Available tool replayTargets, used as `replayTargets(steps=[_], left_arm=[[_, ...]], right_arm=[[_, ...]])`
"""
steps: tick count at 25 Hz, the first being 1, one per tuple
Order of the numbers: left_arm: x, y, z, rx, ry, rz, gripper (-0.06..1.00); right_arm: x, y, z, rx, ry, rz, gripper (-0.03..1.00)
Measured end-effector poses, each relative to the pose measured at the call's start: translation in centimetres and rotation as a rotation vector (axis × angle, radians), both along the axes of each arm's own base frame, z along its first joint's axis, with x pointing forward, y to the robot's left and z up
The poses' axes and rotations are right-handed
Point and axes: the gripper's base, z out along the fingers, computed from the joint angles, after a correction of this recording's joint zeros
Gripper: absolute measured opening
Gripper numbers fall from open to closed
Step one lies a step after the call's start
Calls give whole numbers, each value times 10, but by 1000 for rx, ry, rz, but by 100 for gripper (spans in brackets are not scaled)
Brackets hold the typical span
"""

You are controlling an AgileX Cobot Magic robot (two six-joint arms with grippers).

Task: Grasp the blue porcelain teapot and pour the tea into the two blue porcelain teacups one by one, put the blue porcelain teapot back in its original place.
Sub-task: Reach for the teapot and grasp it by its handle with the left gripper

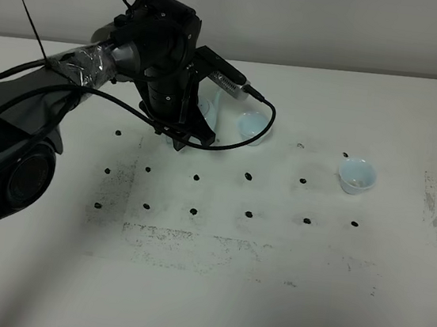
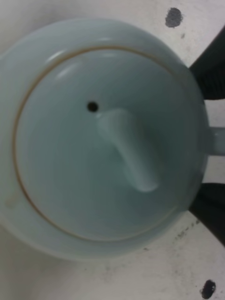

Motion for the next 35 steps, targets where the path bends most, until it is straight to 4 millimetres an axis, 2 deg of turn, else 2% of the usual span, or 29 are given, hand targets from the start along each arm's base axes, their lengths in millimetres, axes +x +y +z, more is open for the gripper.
replayTargets(steps=[28,35], left_arm=[[1,0,0,-6,-10,7,37],[0,0,0,-1,2,17,23]], right_arm=[[0,0,0,0,0,0,59],[0,0,0,0,0,0,59]])
